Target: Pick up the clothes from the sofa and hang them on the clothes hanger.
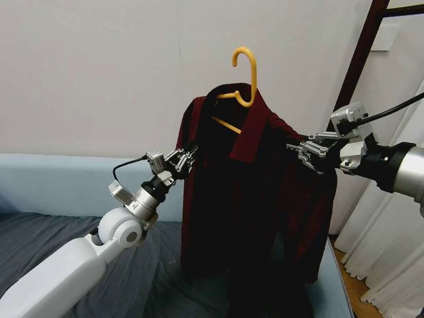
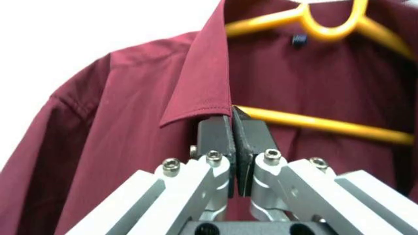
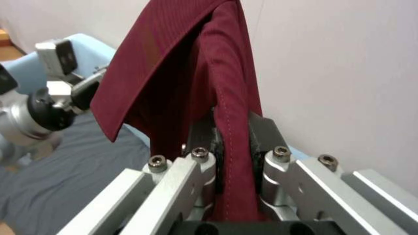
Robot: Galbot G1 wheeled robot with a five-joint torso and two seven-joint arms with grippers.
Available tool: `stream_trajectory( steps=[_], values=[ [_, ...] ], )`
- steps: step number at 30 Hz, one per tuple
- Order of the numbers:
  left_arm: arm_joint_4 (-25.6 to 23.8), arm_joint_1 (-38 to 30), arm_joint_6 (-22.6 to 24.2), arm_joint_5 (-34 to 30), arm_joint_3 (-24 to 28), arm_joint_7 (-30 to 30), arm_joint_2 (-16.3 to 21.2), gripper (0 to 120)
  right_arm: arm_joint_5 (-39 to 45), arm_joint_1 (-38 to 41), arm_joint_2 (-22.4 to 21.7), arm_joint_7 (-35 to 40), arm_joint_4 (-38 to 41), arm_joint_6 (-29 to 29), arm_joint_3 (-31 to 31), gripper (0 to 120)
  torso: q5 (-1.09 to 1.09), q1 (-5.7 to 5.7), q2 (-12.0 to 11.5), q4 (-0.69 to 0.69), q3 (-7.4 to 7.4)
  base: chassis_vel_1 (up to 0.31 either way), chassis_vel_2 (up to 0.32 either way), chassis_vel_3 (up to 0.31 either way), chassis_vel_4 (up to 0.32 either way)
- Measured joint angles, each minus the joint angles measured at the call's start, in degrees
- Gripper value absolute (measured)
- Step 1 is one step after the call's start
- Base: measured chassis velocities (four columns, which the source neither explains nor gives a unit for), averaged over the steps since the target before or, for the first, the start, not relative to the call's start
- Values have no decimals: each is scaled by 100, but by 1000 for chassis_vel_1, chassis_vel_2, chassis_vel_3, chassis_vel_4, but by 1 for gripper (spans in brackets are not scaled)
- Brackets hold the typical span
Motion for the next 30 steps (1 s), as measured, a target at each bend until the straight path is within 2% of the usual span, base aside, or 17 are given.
stream_trajectory(
  steps=[6, 10, 13, 16, 18, 25, 30],
  values=[
    [-51, -142, -21, -89, -21, 94, 73, 0, -292, -225, 26, -8, -29, -10, -2, 7, 0, 0, 0, 0, 0, 0, 0, 0, 0],
    [-1, -668, 12, -21, 247, 202, 126, 0, -428, -445, 92, -10, 23, -16, 5, 7, 0, 0, 0, 1, 0, 0, 0, 0, 0],
    [175, -1404, 72, 252, 849, 300, 66, 0, -449, -562, 148, -11, 96, -15, 14, 7, 1, 0, 0, 0, 0, 0, 0, 0, 0],
    [245, -1658, 83, 291, 1109, 316, -34, 0, -461, -645, 142, -6, 112, -15, 54, 7, 1, 0, 0, 0, 0, 0, 0, 0, 0],
    [349, -2049, 106, 325, 1488, 319, -284, 0, -483, -787, 125, 21, 117, -10, 123, 7, 2, 0, 0, -4, 0, 0, 0, 0, 0],
    [469, -2032, 87, 459, 1609, 371, -440, 0, -467, -805, 122, 32, 52, 18, 170, 7, 2, 0, 0, 1, 0, 0, 0, 0, 0],
    [511, -1718, 94, 563, 1481, 758, -399, 0, -392, -785, 127, 30, -47, 172, 224, 7, 0, 0, 0, 1, 0, 0, 0, 0, 0]
  ],
)
